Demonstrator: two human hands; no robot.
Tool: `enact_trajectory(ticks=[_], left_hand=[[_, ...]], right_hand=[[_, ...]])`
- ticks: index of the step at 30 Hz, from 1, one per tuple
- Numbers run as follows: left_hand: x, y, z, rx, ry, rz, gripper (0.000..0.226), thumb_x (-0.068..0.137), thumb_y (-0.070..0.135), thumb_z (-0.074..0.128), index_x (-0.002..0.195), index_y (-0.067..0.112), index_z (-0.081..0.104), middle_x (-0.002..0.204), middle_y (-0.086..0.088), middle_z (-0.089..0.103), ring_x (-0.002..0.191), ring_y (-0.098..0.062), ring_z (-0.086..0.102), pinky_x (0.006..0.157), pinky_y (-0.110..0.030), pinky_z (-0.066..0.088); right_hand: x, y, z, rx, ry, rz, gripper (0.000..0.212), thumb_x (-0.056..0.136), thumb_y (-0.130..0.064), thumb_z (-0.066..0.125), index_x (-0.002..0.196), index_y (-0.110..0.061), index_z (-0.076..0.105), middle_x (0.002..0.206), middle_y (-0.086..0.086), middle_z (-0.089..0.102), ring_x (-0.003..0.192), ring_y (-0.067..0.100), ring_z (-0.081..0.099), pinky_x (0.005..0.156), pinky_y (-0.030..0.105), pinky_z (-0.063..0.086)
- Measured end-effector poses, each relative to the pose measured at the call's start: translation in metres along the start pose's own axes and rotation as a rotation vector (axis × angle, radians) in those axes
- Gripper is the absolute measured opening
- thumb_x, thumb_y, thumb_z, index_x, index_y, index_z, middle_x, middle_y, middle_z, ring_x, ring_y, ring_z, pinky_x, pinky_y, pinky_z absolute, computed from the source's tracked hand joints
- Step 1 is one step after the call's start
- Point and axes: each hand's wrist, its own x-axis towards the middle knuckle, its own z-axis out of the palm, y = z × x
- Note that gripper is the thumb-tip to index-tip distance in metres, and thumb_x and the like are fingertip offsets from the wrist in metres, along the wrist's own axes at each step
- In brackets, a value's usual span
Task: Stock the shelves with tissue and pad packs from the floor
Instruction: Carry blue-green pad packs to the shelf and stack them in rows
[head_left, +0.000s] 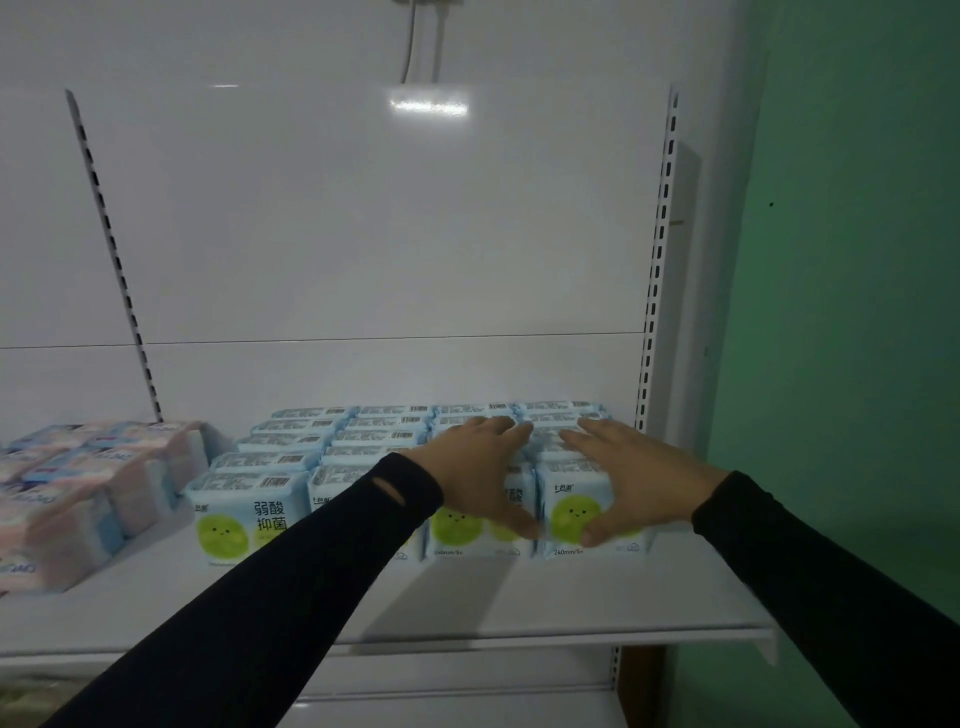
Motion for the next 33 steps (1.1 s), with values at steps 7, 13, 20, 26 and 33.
enact_trajectory(ticks=[7,13,20,26,33], left_hand=[[0.032,0.026,0.015,0.066,-0.016,-0.037,0.118,0.058,0.067,0.075,0.149,0.017,0.018,0.145,-0.007,0.037,0.131,-0.028,0.035,0.110,-0.042,0.030],[0.038,0.027,0.020,0.059,0.025,-0.056,0.114,0.062,0.064,0.074,0.150,0.024,0.015,0.146,-0.002,0.036,0.132,-0.026,0.033,0.111,-0.044,0.027],[0.024,0.026,0.008,-0.010,0.012,-0.075,0.124,0.059,0.068,0.075,0.152,0.030,0.001,0.158,-0.001,0.018,0.142,-0.025,0.020,0.116,-0.043,0.021],[-0.022,-0.015,-0.011,0.096,-0.088,-0.185,0.129,0.058,0.064,0.078,0.152,0.025,-0.001,0.157,-0.001,0.017,0.142,-0.023,0.019,0.117,-0.038,0.017],[-0.058,-0.056,0.005,0.138,-0.062,-0.260,0.127,0.054,0.071,0.074,0.152,0.029,0.005,0.153,0.001,0.025,0.138,-0.023,0.026,0.115,-0.038,0.022]], right_hand=[[0.001,0.013,-0.005,-0.004,-0.075,0.044,0.133,0.057,-0.064,0.079,0.152,-0.027,-0.005,0.161,-0.001,-0.006,0.147,0.019,0.001,0.118,0.040,0.018],[0.008,0.022,0.004,0.051,-0.023,0.018,0.131,0.058,-0.060,0.080,0.152,-0.025,-0.004,0.161,0.001,-0.002,0.147,0.020,0.001,0.118,0.041,0.018],[0.007,0.025,0.003,0.031,-0.013,-0.015,0.134,0.055,-0.065,0.079,0.152,-0.025,-0.003,0.161,0.002,0.001,0.146,0.023,0.005,0.119,0.038,0.016],[0.003,0.011,-0.010,-0.003,0.003,-0.078,0.133,0.057,-0.078,0.068,0.151,-0.024,-0.009,0.161,0.003,-0.007,0.147,0.021,-0.001,0.119,0.038,0.007],[0.013,-0.056,-0.001,0.085,0.155,-0.233,0.118,0.067,-0.077,0.061,0.152,-0.026,-0.003,0.161,0.001,0.000,0.147,0.017,0.005,0.119,0.036,0.012]])
